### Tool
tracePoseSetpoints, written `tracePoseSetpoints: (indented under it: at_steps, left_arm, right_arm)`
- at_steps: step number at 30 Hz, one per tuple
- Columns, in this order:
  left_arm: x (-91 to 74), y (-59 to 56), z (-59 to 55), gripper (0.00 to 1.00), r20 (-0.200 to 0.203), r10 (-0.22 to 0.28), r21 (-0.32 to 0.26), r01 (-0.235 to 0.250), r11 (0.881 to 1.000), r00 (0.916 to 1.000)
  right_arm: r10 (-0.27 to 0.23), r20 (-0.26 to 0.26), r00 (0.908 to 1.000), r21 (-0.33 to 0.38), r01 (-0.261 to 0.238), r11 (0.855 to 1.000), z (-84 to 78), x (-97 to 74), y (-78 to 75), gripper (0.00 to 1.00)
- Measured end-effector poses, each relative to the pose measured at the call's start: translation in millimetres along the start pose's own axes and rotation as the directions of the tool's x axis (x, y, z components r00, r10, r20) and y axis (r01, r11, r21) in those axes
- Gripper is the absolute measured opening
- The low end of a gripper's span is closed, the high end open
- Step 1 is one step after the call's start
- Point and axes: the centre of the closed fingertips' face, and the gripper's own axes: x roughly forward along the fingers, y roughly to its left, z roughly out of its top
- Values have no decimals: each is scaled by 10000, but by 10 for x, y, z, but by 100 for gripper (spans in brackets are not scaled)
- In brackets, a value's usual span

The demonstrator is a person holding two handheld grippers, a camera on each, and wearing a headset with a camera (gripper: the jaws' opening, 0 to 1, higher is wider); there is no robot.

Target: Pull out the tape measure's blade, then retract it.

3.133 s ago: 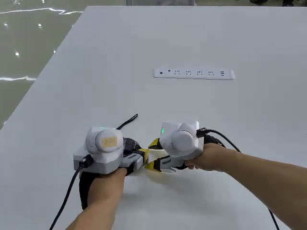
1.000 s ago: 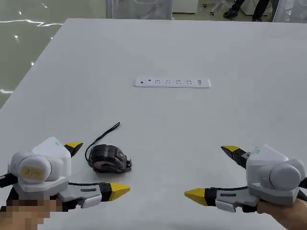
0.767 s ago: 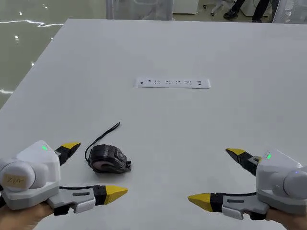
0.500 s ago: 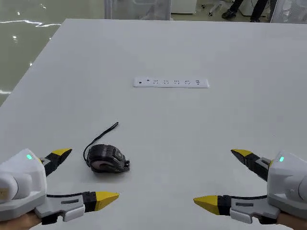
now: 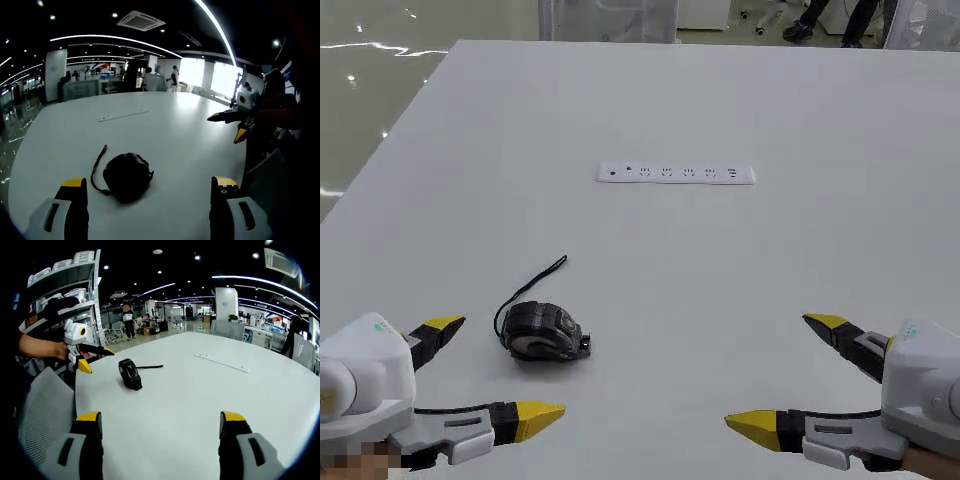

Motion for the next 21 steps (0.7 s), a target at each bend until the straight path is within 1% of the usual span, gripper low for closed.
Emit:
tracePoseSetpoints:
  at_steps: [4, 6, 14, 21]
  left_arm:
    - [-18, 13, -16, 100, -107, 76, 34, -75, 10000, 9999]
    - [-27, 20, -25, 100, -167, 125, 44, -125, 9999, 9998]
    - [-26, 13, 17, 100, -130, 182, -8, -182, 9998, 9998]
    - [-15, 5, 21, 100, -175, 170, 4, -170, 9999, 9997]
  right_arm:
    - [128, -40, 9999, 12, -128, 9999, -2, 19, 28, 100]
    - [101, -69, 9999, 6, -101, 9999, -9, 28, 25, 100]
    - [89, -79, 9999, 28, -88, 10000, -9, 53, 32, 100]
    - [73, -70, 9999, 37, -73, 10000, -6, 52, 25, 100]
